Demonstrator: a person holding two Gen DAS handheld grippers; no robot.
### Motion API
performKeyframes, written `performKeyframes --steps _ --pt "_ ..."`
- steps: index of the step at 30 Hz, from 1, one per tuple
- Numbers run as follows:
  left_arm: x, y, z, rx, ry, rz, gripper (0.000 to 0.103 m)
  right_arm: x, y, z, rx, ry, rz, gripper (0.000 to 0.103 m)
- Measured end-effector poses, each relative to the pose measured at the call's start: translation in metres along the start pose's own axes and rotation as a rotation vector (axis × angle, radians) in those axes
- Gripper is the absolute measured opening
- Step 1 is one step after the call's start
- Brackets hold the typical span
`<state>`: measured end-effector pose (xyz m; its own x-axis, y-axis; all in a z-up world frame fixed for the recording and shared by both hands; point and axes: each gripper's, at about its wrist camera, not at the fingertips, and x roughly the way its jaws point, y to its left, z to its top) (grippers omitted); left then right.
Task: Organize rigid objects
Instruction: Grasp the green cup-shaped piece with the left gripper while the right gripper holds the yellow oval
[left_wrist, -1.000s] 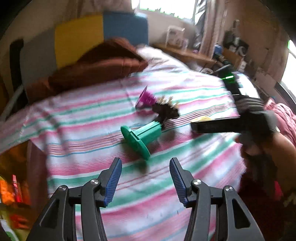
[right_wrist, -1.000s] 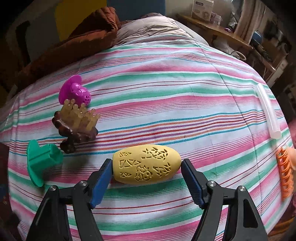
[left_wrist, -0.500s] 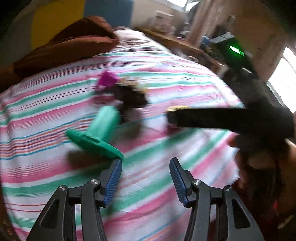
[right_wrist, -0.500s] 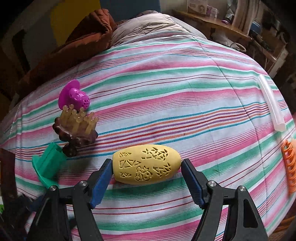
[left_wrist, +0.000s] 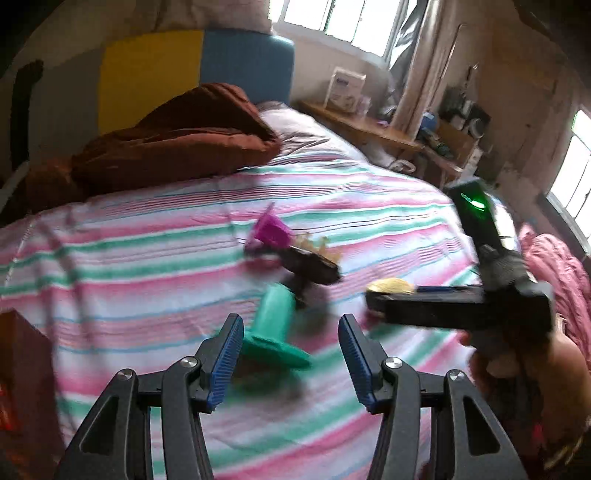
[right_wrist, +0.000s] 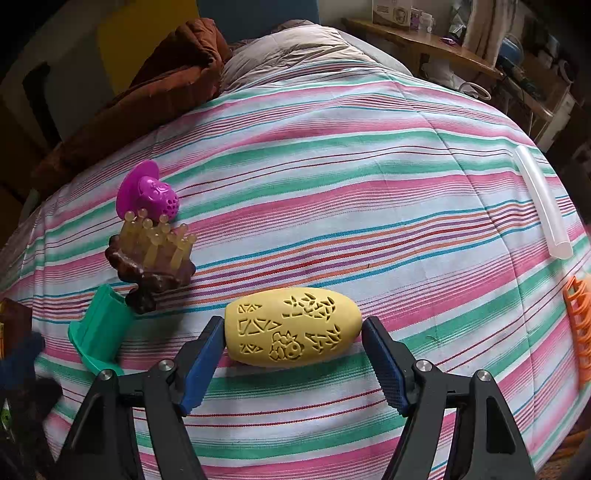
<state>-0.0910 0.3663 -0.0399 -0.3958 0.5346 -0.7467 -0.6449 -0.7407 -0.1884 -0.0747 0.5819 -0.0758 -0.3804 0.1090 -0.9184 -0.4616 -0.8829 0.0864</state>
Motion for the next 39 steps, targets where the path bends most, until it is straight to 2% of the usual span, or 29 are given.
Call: performKeyframes --steps 3,7,13,18,20,24,27,30,32,34,36,39 --pt "0.019 0.005 0.008 0.044 0.058 0.030 0.054 0.003 0.000 0.000 0.007 0.013 0.011 0.076" --pt "0.028 0.008 -0.007 0.099 0.092 0.048 0.053 0.006 -0.001 0.000 0.018 0.035 0.023 0.075" --pt "0.017 0.017 -0.036 0.074 0.085 0.031 0.053 0.005 0.001 0.000 0.012 0.032 0.017 0.075" --pt "0.010 0.013 -0.048 0.097 0.062 0.031 0.053 0.005 0.002 0.002 0.013 0.034 0.018 0.075" --pt "0.002 0.006 -0.048 0.126 0.026 0.027 0.053 0.005 0.001 0.002 0.014 0.034 0.019 0.075" --pt "-0.007 -0.019 -0.032 0.254 -0.021 0.016 0.053 0.004 0.001 0.004 0.023 0.034 0.025 0.075" --pt "0.000 -0.032 -0.018 0.322 -0.010 0.080 0.053 0.003 -0.001 0.005 0.032 0.034 0.028 0.074" --pt "0.014 -0.026 -0.004 0.281 0.027 0.102 0.053 0.003 -0.002 0.005 0.031 0.035 0.028 0.074" --pt "0.027 -0.014 0.001 0.247 0.080 0.153 0.054 0.003 -0.003 0.005 0.029 0.035 0.027 0.074" --pt "0.027 0.000 0.002 0.202 0.082 0.120 0.056 0.003 -0.003 0.005 0.034 0.035 0.030 0.074" --pt "0.025 0.009 0.001 0.191 0.076 0.122 0.056 0.003 -0.003 0.005 0.036 0.036 0.030 0.074" --pt "0.021 0.021 -0.003 0.182 0.082 0.196 0.055 0.003 -0.004 0.007 0.031 0.037 0.027 0.074"
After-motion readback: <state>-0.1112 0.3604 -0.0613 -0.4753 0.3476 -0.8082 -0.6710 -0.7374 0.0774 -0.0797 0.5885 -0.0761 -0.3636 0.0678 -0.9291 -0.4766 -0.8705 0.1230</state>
